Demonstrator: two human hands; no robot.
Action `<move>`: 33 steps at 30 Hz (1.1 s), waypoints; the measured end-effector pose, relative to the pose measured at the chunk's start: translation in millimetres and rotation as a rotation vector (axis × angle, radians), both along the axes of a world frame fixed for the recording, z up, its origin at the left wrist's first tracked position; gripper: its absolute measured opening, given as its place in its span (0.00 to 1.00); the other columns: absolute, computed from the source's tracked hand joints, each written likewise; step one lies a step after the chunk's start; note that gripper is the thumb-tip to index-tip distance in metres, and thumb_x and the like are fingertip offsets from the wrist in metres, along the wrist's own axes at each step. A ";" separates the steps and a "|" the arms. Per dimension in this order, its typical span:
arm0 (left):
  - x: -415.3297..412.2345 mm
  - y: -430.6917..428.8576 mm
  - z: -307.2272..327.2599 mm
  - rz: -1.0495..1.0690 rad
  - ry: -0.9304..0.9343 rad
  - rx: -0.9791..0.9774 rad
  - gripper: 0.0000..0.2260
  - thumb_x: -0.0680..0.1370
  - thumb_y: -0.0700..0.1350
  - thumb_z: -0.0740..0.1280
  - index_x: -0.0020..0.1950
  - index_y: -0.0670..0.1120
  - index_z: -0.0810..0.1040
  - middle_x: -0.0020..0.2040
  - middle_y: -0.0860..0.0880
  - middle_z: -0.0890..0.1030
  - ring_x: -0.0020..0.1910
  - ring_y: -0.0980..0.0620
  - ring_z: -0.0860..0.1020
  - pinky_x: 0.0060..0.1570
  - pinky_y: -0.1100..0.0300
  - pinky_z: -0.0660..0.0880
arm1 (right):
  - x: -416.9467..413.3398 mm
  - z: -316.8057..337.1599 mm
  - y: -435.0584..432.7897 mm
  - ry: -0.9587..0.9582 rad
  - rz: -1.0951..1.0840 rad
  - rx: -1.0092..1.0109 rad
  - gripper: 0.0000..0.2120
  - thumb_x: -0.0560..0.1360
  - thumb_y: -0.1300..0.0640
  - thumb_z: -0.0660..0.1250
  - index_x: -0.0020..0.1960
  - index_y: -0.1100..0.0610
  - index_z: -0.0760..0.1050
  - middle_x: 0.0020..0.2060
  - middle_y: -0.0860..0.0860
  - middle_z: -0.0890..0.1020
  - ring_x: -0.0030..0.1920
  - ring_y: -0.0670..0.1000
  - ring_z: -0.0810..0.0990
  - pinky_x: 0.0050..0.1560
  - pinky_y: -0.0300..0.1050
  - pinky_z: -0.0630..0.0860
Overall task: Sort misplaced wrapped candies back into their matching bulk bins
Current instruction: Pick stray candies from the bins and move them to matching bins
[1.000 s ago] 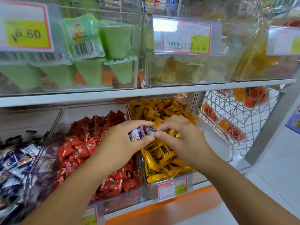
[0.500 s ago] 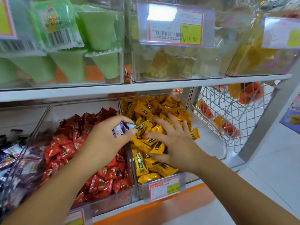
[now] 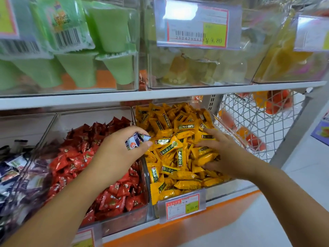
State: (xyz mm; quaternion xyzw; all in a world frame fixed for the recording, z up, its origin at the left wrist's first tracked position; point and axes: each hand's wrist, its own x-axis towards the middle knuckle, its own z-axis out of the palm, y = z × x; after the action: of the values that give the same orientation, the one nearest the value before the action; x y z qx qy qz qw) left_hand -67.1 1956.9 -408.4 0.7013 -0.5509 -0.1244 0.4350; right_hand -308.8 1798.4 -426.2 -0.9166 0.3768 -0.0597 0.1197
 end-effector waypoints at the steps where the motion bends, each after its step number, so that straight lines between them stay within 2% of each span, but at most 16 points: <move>1: 1.6 0.4 -0.1 0.003 0.001 -0.001 0.02 0.75 0.51 0.70 0.45 0.58 0.79 0.40 0.61 0.79 0.37 0.64 0.76 0.35 0.76 0.68 | -1.2 13.5 3.5 0.072 -0.018 0.067 0.31 0.67 0.43 0.75 0.67 0.37 0.69 0.76 0.43 0.56 0.75 0.52 0.56 0.71 0.55 0.63; 4: 6.6 2.5 -0.2 0.019 0.021 -0.020 0.02 0.75 0.50 0.71 0.45 0.58 0.79 0.42 0.66 0.78 0.37 0.66 0.76 0.35 0.77 0.67 | 10.4 55.2 14.8 0.089 -0.067 0.091 0.28 0.67 0.37 0.71 0.66 0.37 0.70 0.70 0.43 0.68 0.66 0.48 0.70 0.64 0.47 0.70; 7: 10.5 4.4 -0.1 0.036 0.052 -0.034 0.03 0.74 0.51 0.71 0.45 0.59 0.79 0.44 0.66 0.79 0.42 0.65 0.77 0.37 0.78 0.68 | 54.7 64.2 20.1 -0.058 0.024 -0.127 0.25 0.71 0.34 0.66 0.66 0.39 0.71 0.66 0.44 0.73 0.65 0.50 0.71 0.65 0.51 0.70; 9: 11.1 5.4 -0.2 0.039 0.055 -0.033 0.03 0.74 0.51 0.71 0.45 0.59 0.79 0.45 0.66 0.79 0.43 0.64 0.77 0.38 0.77 0.69 | 90.8 54.9 19.1 -0.052 0.139 -0.194 0.28 0.72 0.33 0.63 0.70 0.38 0.65 0.71 0.45 0.68 0.71 0.53 0.66 0.68 0.57 0.66; 10: 10.6 5.7 -0.2 0.041 0.057 -0.030 0.03 0.74 0.51 0.71 0.45 0.59 0.79 0.45 0.66 0.79 0.42 0.64 0.77 0.39 0.77 0.69 | 106.6 47.1 15.6 -0.027 0.185 -0.229 0.28 0.73 0.33 0.61 0.72 0.36 0.61 0.74 0.44 0.62 0.74 0.55 0.59 0.71 0.61 0.60; 12: 9.4 5.9 -0.4 0.039 0.066 -0.035 0.03 0.74 0.50 0.71 0.45 0.59 0.79 0.44 0.66 0.79 0.41 0.65 0.77 0.38 0.77 0.68 | 128.3 32.9 7.5 0.025 0.181 -0.211 0.28 0.75 0.33 0.57 0.73 0.33 0.56 0.77 0.42 0.52 0.77 0.56 0.47 0.73 0.67 0.48; 13: 9.7 5.5 -0.3 0.040 0.067 -0.043 0.03 0.74 0.50 0.71 0.45 0.59 0.79 0.44 0.66 0.79 0.41 0.66 0.77 0.38 0.77 0.68 | 133.1 26.3 2.5 0.051 0.166 -0.187 0.27 0.74 0.32 0.55 0.72 0.32 0.57 0.77 0.41 0.52 0.77 0.56 0.46 0.72 0.68 0.46; 17: 10.8 4.4 -0.6 0.048 0.077 -0.051 0.03 0.75 0.49 0.71 0.45 0.58 0.79 0.43 0.66 0.79 0.41 0.65 0.76 0.38 0.77 0.68 | 116.4 10.2 0.8 0.078 0.193 -0.226 0.26 0.72 0.32 0.51 0.69 0.34 0.64 0.72 0.42 0.64 0.72 0.53 0.60 0.69 0.62 0.60; 19: 11.0 5.0 -0.9 0.051 0.073 -0.047 0.03 0.75 0.50 0.71 0.45 0.58 0.79 0.43 0.66 0.79 0.40 0.66 0.76 0.38 0.77 0.68 | 98.7 6.2 5.2 0.113 0.201 -0.253 0.25 0.74 0.33 0.49 0.69 0.34 0.64 0.72 0.42 0.64 0.72 0.53 0.61 0.70 0.61 0.57; 22: 9.8 6.8 0.1 0.044 0.062 -0.038 0.02 0.75 0.50 0.70 0.45 0.58 0.79 0.42 0.66 0.78 0.38 0.65 0.76 0.37 0.76 0.68 | 78.9 5.3 14.8 0.145 0.218 -0.260 0.32 0.70 0.32 0.38 0.70 0.33 0.62 0.73 0.41 0.63 0.72 0.50 0.59 0.73 0.60 0.53; 25: 8.8 9.4 1.4 0.043 0.043 -0.041 0.02 0.75 0.51 0.70 0.45 0.58 0.79 0.41 0.66 0.78 0.37 0.65 0.75 0.36 0.75 0.68 | 69.7 13.1 18.0 0.173 0.209 -0.153 0.33 0.67 0.27 0.40 0.70 0.31 0.61 0.73 0.37 0.62 0.73 0.49 0.57 0.73 0.61 0.51; 27: 8.9 10.1 1.4 0.042 0.037 -0.040 0.02 0.75 0.51 0.70 0.45 0.58 0.78 0.41 0.65 0.78 0.36 0.65 0.75 0.35 0.75 0.67 | 71.3 29.0 18.8 0.101 0.178 -0.073 0.32 0.67 0.24 0.45 0.65 0.32 0.69 0.68 0.37 0.70 0.70 0.49 0.63 0.71 0.60 0.58; 29: 9.5 9.6 0.0 0.045 0.030 -0.033 0.02 0.75 0.52 0.70 0.44 0.59 0.78 0.41 0.64 0.78 0.36 0.64 0.75 0.35 0.74 0.68 | 87.1 41.6 15.7 -0.070 0.147 -0.055 0.26 0.75 0.30 0.49 0.56 0.42 0.78 0.55 0.43 0.80 0.59 0.50 0.75 0.62 0.54 0.70; 30: 9.5 9.0 -0.7 0.048 0.026 -0.028 0.02 0.75 0.52 0.70 0.44 0.59 0.78 0.41 0.63 0.78 0.37 0.63 0.75 0.36 0.74 0.68 | 100.6 43.9 10.5 -0.089 0.151 -0.130 0.23 0.78 0.35 0.49 0.53 0.46 0.78 0.52 0.47 0.81 0.56 0.52 0.77 0.59 0.54 0.72; 31: 9.5 8.2 -1.4 0.053 0.023 -0.026 0.02 0.75 0.53 0.70 0.44 0.60 0.78 0.41 0.62 0.79 0.38 0.63 0.75 0.36 0.74 0.68 | 116.8 42.6 3.3 -0.047 0.160 -0.213 0.21 0.80 0.39 0.49 0.54 0.46 0.77 0.55 0.49 0.80 0.58 0.55 0.75 0.60 0.55 0.71; 33: 8.5 6.9 -2.4 0.070 0.028 -0.030 0.02 0.74 0.52 0.70 0.44 0.59 0.78 0.40 0.60 0.79 0.39 0.64 0.75 0.36 0.75 0.68 | 146.8 34.1 -8.9 0.118 0.142 -0.237 0.18 0.80 0.41 0.49 0.66 0.40 0.69 0.71 0.49 0.68 0.72 0.59 0.62 0.70 0.63 0.59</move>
State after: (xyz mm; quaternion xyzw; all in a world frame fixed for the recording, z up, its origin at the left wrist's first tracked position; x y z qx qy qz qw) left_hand -58.6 1963.8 -410.8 0.7117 -0.5217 -0.1109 0.4571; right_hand -162.1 1789.5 -392.0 -0.9505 0.3078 -0.0410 -0.0078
